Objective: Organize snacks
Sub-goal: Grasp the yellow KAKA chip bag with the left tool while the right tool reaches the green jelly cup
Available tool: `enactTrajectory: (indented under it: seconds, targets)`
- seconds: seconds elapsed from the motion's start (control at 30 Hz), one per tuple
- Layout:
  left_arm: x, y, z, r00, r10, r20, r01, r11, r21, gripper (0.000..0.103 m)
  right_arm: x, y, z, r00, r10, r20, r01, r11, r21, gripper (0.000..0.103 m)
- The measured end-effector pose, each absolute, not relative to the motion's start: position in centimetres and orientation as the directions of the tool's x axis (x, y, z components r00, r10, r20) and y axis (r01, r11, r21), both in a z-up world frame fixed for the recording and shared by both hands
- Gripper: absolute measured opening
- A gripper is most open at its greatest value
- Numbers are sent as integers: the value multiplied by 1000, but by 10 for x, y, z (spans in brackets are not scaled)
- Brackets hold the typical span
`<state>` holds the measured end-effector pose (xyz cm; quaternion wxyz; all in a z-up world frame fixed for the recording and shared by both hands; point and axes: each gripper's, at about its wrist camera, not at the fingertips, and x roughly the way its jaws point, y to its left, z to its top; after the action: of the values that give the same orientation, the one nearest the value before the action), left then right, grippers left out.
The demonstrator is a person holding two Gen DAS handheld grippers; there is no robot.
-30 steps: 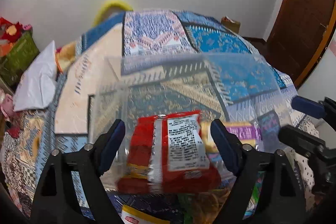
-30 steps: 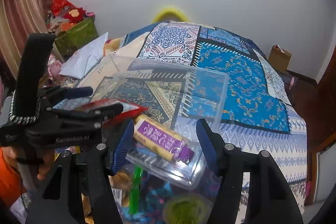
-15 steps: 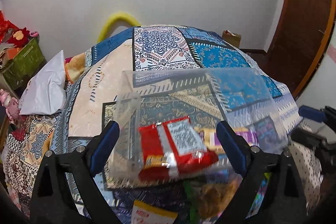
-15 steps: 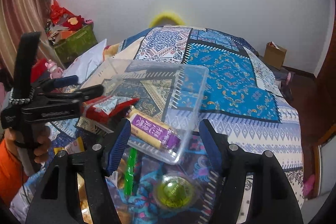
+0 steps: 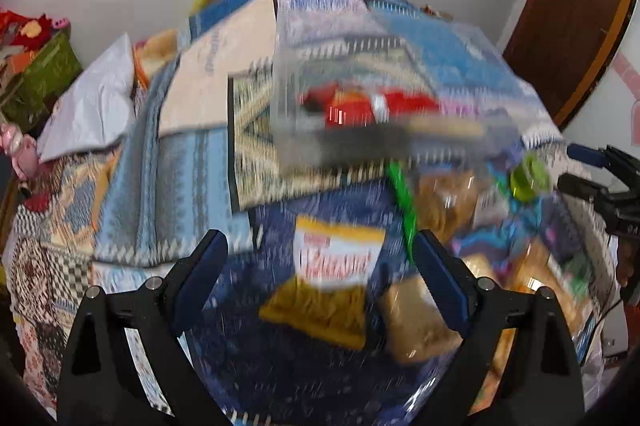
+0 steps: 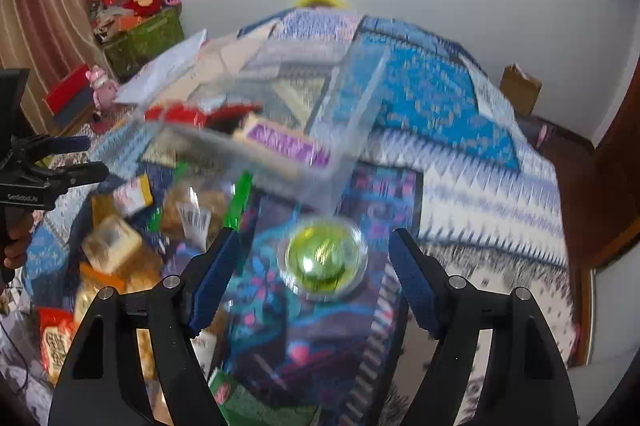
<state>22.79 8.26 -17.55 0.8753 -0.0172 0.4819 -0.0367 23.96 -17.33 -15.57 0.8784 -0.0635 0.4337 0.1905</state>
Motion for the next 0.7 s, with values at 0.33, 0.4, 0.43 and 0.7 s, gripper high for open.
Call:
enactTrajectory:
  seconds: [0.33,0.4,0.43,0.7]
  targets:
    - [232,82,-204,465,-122,-877,54,993,-109,94,250,-172,-186,516,269,-813,-358,930,81,74]
    - [240,83,-206,460,-108,-881,50,994,-95,94,253,-171,-188,516,271,-812,-359,930,83,74]
    - [244,84,-210,450,-84,-889,44,996,-72,94,254,-170,-190,516,271,-813,-359,930,82,74]
    - [246,103,-225,405,-193,-894,28,980,-199,94,257,-168,-194,532,268,-803,-367,928,66,58]
